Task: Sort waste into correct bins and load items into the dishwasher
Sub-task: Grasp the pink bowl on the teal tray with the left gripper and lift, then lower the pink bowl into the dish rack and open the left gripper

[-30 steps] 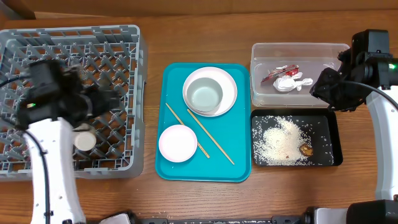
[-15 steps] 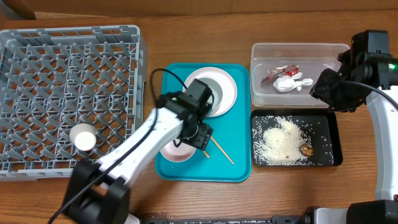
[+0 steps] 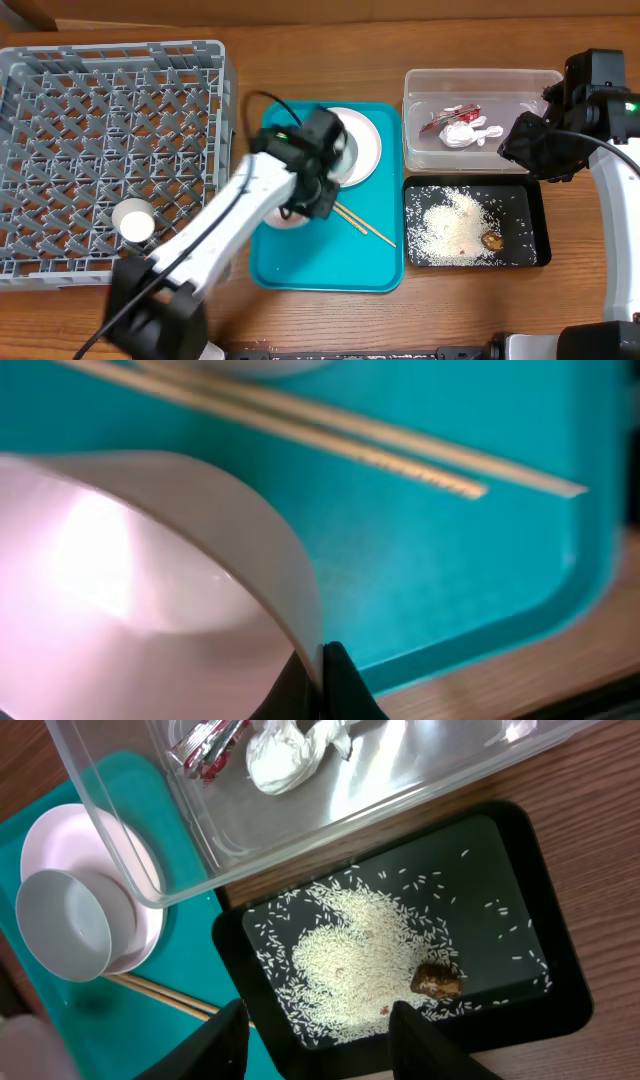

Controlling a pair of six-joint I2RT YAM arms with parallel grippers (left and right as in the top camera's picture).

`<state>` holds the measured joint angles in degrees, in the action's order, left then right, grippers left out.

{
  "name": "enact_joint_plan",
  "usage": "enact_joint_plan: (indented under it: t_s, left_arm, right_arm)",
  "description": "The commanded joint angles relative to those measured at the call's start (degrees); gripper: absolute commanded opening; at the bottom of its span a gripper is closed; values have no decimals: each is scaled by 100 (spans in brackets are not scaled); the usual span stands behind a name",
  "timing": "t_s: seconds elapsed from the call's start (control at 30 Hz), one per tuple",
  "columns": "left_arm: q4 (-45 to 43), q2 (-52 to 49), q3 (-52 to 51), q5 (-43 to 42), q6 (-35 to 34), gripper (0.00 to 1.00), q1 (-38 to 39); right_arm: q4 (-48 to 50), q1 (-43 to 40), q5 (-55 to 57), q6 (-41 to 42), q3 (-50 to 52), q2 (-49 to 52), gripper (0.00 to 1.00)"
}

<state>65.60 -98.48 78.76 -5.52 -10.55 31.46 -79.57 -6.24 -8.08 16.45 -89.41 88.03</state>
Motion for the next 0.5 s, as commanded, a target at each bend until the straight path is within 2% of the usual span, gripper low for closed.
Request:
enact_joint_plan:
  t_s: [0.0, 0.07, 0.13, 0.2, 0.33, 0.47]
  left_arm:
    - [216, 990, 839, 57, 315, 4, -752]
    - [175, 1231, 1019, -219, 691, 4, -1274]
    - [24, 1362, 1121, -1198, 1414, 4, -2146]
    - [-26, 1316, 1119, -2068, 1851, 4, -2920]
    - [-4, 997, 1119, -3593, 2640, 4, -4168]
    - [-37, 243, 1119, -5095, 3362, 4, -5425]
  right_arm:
    - [13, 11, 55, -44, -68, -48, 47]
    - [13, 11, 55, -42, -68, -48, 47]
    - [13, 11, 55, -42, -68, -48, 47]
    - [9, 11, 55, -42, -68, -48, 47]
    - [9, 11, 55, -42, -68, -48, 47]
    - [-46, 11, 55, -42, -68, -48, 47]
